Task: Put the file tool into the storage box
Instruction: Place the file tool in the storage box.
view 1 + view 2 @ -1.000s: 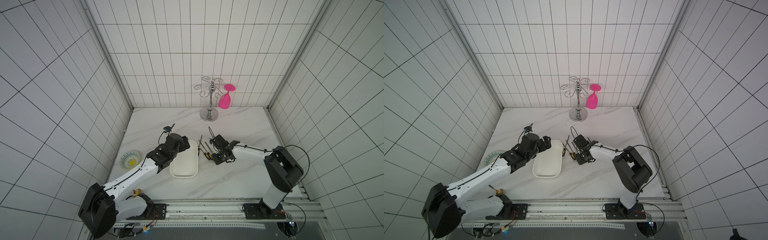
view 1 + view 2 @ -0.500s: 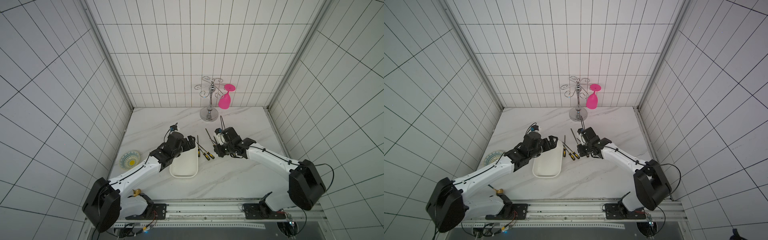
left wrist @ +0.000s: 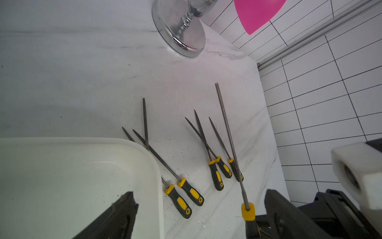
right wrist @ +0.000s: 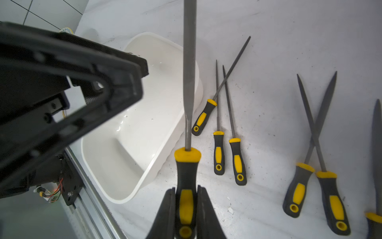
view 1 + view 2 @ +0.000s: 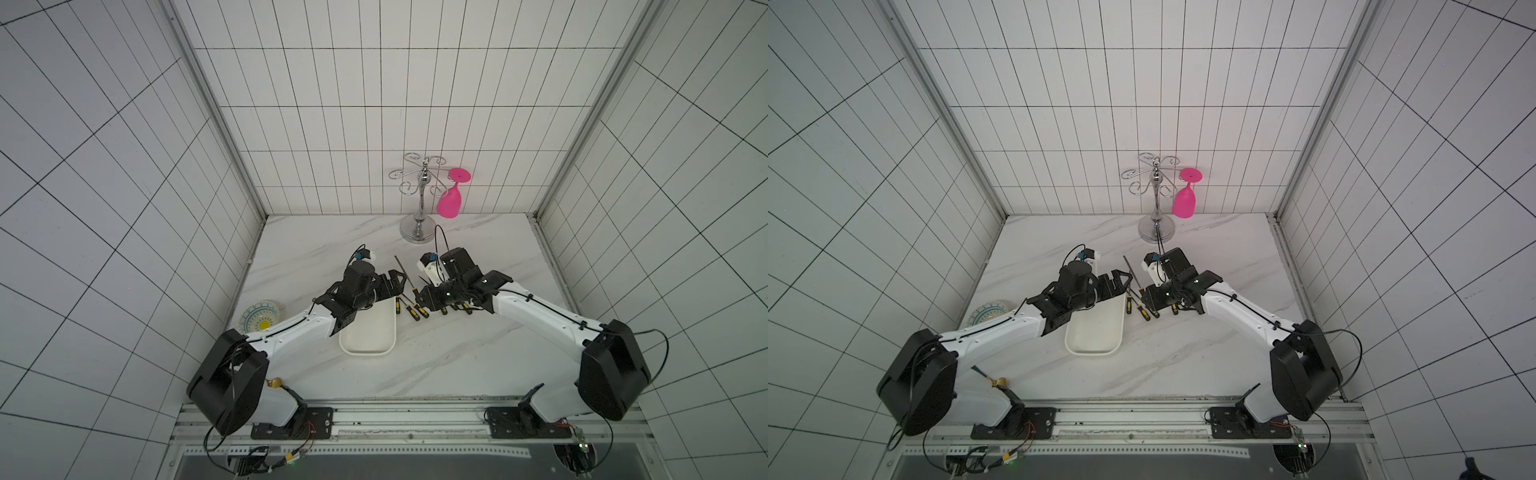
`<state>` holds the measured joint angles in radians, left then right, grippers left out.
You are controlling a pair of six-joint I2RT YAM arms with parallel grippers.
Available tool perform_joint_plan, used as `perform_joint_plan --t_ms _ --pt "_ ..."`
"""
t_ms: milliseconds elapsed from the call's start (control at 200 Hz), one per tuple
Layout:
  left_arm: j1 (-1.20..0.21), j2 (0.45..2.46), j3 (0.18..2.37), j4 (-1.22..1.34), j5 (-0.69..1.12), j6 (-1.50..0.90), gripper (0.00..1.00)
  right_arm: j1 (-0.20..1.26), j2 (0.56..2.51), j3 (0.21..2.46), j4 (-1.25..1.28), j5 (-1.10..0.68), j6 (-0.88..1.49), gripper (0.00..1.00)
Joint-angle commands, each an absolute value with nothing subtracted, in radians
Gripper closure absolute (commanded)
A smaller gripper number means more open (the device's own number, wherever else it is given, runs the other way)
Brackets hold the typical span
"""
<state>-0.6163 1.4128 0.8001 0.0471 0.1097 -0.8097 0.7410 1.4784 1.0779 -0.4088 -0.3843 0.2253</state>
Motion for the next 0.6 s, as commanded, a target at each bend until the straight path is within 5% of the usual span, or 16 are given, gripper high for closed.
perform_joint_plan --t_ms 0,190,595 --pt "-0.621 1.443 0.846 0.117 0.143 -0.826 0.01 0.755 1.473 1.13 -0.426 -0.419 0.22 0.99" --pt "-0.62 1.496 0.874 0.168 0.167 -0.852 0.04 0.758 1.465 1.129 -0.43 -0.419 0.216 0.99" --pt "-0.619 1.567 0.884 0.24 0.232 -0.897 0.65 0.758 1.452 1.129 -0.43 -0.413 0.216 0.99"
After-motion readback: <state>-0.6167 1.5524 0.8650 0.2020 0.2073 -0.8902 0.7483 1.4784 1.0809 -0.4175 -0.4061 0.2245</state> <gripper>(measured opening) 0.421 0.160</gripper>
